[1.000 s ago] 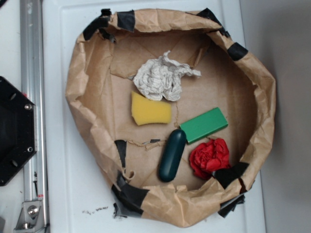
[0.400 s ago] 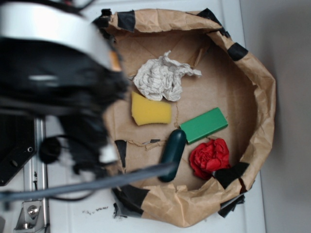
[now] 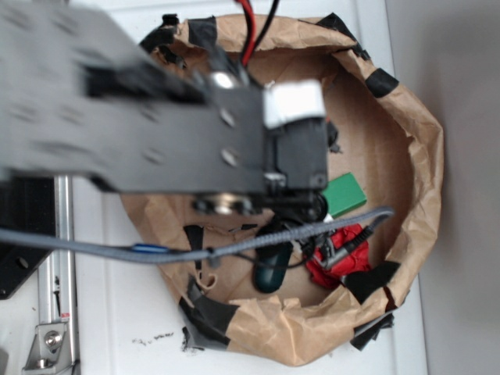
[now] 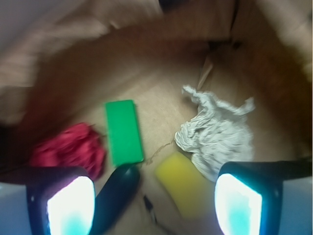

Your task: Grab the white paper.

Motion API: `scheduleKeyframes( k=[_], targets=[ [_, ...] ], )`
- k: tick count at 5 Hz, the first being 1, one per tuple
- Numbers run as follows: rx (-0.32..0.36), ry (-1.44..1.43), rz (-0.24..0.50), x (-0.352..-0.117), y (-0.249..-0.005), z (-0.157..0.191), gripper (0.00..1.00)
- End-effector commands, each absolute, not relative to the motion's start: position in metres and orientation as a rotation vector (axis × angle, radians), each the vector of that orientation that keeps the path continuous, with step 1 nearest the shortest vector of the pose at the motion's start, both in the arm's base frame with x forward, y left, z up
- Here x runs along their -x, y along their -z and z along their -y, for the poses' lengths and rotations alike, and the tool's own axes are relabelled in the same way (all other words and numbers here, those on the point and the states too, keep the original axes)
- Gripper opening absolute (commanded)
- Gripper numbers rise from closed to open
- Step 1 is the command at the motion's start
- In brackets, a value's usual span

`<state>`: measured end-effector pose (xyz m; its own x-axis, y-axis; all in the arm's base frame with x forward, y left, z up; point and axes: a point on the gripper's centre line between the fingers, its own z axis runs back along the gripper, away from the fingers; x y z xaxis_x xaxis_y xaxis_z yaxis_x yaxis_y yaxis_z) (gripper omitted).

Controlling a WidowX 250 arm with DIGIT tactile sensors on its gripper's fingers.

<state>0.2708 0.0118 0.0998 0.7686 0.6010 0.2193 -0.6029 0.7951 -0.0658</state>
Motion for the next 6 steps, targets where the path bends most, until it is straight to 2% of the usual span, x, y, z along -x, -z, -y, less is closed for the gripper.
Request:
scheduleKeyframes(
  k=[1,2,3,4,5,6],
  targets=[
    [-0.214,-0.691,0.223,-0.268,-0.073,-0.055,1.00],
    [-0.220,-0.751,0.204,-0.253,-0.081,-0.081,1.00],
    [-0.171,-0.765,0.201,-0.247,-0.094,-0.089,1.00],
    [-0.128,-0.771,0.177,-0.248,-0.092,-0.093,1.00],
    [-0.071,-0.704,0.116,-0.260,-0.066,-0.087,1.00],
    [-0.006,-0.654,0.020,-0.278,-0.048,-0.077,1.00]
  ],
)
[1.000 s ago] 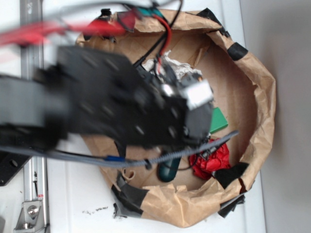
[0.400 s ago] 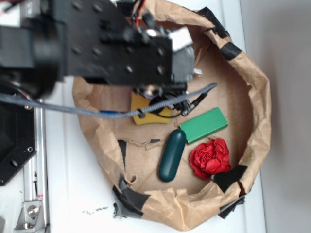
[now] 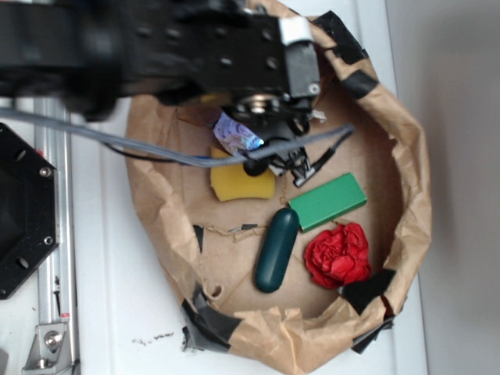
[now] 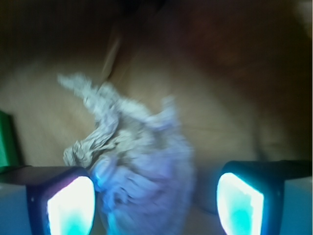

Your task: Grab the white paper.

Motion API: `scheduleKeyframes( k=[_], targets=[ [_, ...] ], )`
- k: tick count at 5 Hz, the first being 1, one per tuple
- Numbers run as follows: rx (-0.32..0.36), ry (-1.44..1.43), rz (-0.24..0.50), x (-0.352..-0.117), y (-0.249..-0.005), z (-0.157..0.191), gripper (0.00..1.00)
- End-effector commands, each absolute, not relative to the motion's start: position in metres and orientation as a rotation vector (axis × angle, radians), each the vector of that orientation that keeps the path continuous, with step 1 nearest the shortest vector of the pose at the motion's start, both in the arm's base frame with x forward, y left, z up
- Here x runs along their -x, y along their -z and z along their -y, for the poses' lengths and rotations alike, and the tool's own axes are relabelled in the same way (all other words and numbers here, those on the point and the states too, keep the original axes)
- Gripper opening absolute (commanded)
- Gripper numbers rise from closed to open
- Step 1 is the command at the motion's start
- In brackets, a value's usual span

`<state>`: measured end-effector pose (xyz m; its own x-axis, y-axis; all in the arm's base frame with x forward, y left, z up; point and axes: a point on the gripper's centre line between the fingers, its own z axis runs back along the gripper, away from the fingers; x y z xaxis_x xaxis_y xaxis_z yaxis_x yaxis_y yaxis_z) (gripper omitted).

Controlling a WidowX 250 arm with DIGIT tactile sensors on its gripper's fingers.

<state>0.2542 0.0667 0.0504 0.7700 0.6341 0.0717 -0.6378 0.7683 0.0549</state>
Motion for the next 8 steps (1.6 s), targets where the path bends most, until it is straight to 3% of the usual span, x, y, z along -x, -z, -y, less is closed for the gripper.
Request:
scheduleKeyframes(
  k=[1,2,4,5,6,7,8],
  targets=[
    [-0.009,-0.639,-0.039,-0.288,-0.040,-0.076,1.00],
    [-0.044,-0.631,-0.022,-0.285,-0.041,-0.076,0.00],
    [-0.036,-0.565,0.037,-0.280,-0.059,-0.073,0.00],
    [0.053,-0.476,0.135,-0.284,-0.108,-0.063,0.00],
    [0.119,-0.411,0.171,-0.283,-0.158,-0.051,0.00],
    [0.147,-0.352,0.140,-0.282,-0.180,-0.038,0.00],
    [0.119,-0.305,0.161,-0.282,-0.182,-0.031,0.00]
  ],
)
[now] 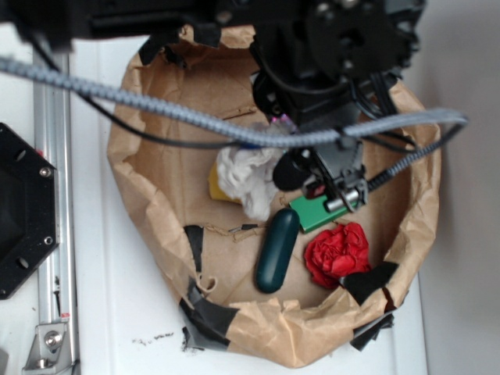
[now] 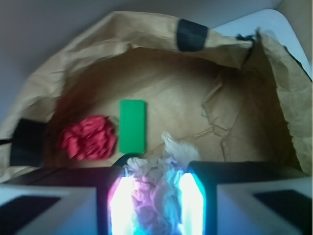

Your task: Grab the white paper.

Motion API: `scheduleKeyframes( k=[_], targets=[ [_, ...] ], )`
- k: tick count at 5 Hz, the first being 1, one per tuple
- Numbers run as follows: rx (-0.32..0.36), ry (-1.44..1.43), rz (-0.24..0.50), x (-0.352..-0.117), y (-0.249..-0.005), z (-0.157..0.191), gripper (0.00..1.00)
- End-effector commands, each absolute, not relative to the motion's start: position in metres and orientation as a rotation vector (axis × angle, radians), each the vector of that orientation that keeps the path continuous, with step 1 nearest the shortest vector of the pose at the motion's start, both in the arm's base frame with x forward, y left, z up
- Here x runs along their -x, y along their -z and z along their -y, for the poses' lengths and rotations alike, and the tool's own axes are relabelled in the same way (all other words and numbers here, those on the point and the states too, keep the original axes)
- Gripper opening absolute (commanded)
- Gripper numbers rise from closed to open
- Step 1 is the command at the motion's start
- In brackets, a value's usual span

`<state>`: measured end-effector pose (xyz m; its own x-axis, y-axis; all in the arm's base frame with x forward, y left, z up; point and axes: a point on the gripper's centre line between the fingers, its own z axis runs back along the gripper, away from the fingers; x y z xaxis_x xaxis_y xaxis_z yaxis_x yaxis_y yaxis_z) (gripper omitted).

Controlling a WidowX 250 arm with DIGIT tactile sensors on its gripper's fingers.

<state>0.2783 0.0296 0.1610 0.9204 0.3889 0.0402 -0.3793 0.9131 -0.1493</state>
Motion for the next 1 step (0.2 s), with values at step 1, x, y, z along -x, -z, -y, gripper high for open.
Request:
scheduleKeyframes(
  k=[1],
  targets=[
    [0.091,-0.305,0.190,-0.2812,-0.1785,-0.0294,0.00]
  ],
)
